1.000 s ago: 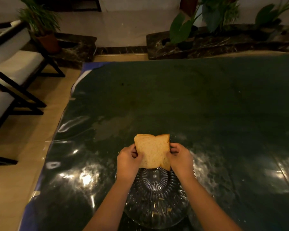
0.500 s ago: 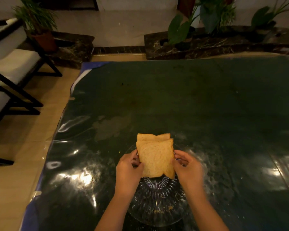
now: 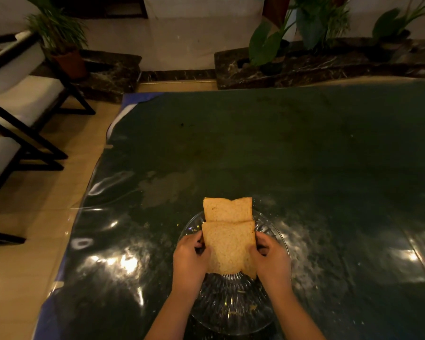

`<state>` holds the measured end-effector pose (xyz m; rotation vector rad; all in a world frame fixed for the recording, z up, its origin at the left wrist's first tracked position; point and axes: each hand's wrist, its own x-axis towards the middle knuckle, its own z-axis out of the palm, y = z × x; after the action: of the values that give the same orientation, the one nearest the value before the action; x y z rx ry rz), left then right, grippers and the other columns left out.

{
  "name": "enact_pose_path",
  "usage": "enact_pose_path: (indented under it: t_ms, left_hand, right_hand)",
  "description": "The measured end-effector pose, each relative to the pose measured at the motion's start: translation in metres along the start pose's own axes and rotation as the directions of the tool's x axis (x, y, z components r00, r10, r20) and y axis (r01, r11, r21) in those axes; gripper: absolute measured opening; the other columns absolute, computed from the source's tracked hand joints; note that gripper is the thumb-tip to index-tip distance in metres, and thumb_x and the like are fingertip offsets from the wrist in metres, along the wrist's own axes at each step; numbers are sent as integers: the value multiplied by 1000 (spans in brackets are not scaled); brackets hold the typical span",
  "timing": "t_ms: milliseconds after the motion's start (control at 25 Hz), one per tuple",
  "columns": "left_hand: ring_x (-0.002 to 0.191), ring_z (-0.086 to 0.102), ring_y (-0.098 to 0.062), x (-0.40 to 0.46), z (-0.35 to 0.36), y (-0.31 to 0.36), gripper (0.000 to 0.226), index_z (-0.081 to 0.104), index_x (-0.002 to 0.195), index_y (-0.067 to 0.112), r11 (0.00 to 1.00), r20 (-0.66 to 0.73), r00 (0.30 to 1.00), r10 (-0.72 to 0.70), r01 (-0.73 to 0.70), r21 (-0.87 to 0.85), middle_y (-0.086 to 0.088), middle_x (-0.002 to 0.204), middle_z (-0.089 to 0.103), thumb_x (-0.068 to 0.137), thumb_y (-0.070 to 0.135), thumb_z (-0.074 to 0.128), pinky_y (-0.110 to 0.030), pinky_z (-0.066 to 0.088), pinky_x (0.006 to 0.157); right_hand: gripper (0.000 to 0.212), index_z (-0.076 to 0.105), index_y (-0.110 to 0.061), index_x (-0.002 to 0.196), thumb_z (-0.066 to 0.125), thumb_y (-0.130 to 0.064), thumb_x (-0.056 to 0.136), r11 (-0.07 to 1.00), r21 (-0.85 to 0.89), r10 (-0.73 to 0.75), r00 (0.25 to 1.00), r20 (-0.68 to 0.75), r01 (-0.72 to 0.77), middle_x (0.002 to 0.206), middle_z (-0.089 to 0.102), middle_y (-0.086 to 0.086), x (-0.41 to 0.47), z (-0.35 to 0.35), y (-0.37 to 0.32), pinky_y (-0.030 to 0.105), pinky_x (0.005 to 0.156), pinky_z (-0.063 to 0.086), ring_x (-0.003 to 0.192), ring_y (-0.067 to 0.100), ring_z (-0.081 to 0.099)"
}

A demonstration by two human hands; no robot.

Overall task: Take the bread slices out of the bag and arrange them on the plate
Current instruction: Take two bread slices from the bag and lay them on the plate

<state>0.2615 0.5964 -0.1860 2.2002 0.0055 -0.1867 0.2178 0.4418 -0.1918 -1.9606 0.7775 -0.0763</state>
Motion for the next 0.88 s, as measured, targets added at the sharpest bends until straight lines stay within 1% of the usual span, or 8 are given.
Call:
enact_pose_path:
  t_ms: [80,240,400,520,600,680,760,880]
  left_hand:
    - [77,61,-15,4,0,0,18,68,89,12,1000,15,1000,-8,8,4,-5,84,59,75,2,65,-26,49,69]
    - [73,60,-10,7,5,-1,18,69,89,12,1000,18,1000,-5,6,-16,0,81,55,76,1,64,-17,45,64]
    - [64,57,-9,12,6,-2,15,68,85,13,1000,28,999,-30,30,-4,-5,76,60,75,2,65,-19,38,57]
    - [77,60,-12,13,-2,2,27,69,102,14,999,56,997,-54,53,12,-6,94,67,76,6,67,-14,41,62]
    - [85,61,-12,15,-10,9,27,69,102,14,999,41,998,-45,44,27,-4,99,68,76,10,69,-12,40,65]
    - [84,60,-11,15,-21,24,28,68,104,13,999,17,999,-27,27,43,-4,100,69,76,15,71,-9,39,64]
    - [83,58,-9,13,-32,50,38,63,113,13,999,24,1000,-12,11,39,-4,104,68,76,17,72,-11,40,68]
    - [83,59,-9,3,-45,99,44,59,118,14,999,79,996,43,-42,-13,1,99,64,76,18,72,-18,44,72]
  right_hand:
    - [31,64,-14,112,62,-10,81,1000,3,3,1000,-3,-3,103,71,4,3,2,-2,22,68,46,81,14,62]
    - [30,65,-15,110,61,-9,81,1000,13,-3,1000,-3,3,99,71,2,7,2,-4,18,61,44,75,11,60]
    - [29,67,-17,106,61,-8,80,1000,-4,0,1000,2,0,96,72,1,9,1,-4,14,57,39,72,9,58]
    - [26,68,-19,104,62,-12,79,999,-26,30,999,26,-29,99,72,0,11,-6,-10,13,56,37,74,7,57]
    - [24,67,-22,103,63,-18,80,997,-64,53,998,31,-51,102,71,-2,13,-15,-18,17,56,37,80,8,59]
    - [27,65,-22,106,65,-24,79,994,-103,44,998,33,-41,106,69,-3,12,-29,-29,24,62,39,90,13,62]
    - [31,64,-20,108,66,-24,78,995,-101,18,999,40,-14,106,69,-1,9,-49,-44,26,70,42,96,17,63]
    - [33,65,-15,108,70,-19,75,998,-30,-48,998,49,49,102,71,5,-3,-85,-68,29,79,48,92,18,65]
